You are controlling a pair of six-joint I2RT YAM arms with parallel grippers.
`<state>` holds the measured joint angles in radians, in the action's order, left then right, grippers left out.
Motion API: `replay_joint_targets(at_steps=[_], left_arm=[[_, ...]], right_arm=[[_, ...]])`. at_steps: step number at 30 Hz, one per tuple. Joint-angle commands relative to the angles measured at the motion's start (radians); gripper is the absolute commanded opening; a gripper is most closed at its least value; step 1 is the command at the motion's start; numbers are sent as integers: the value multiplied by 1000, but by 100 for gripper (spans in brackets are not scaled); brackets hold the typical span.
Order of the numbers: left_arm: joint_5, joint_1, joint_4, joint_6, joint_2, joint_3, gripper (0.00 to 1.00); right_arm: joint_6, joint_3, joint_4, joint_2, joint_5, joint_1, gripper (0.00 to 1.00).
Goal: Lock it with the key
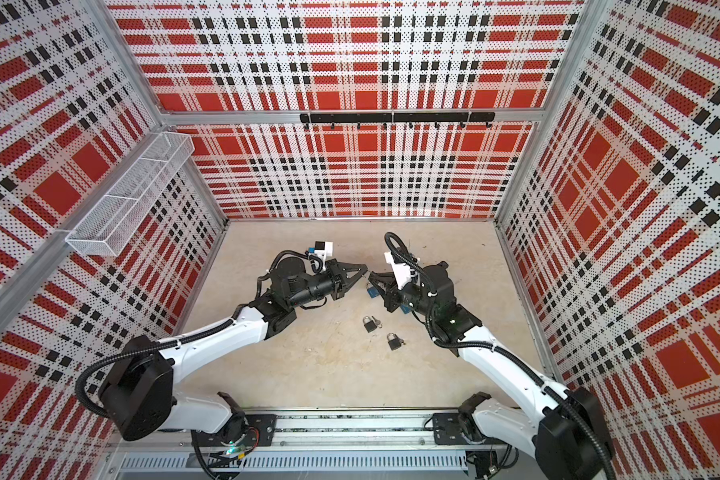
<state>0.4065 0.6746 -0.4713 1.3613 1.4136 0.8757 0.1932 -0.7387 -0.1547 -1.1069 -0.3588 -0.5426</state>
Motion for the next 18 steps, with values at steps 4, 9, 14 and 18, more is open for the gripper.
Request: replay_joint_targets(at_steps=[4, 9, 14, 18], left_arm=[[8, 4, -70, 24, 1, 17, 0], [20, -5, -71, 15, 6, 16, 0], [66, -48, -54, -33, -4, 15, 34], [113, -90, 38, -128, -33, 25, 38]], right_arm=[[-12, -26, -40, -10, 4, 2, 8], [0, -33, -25, -10, -4, 5, 0], [37, -54, 16, -4, -64, 16, 0], [96, -82, 65, 4, -168, 43, 0]])
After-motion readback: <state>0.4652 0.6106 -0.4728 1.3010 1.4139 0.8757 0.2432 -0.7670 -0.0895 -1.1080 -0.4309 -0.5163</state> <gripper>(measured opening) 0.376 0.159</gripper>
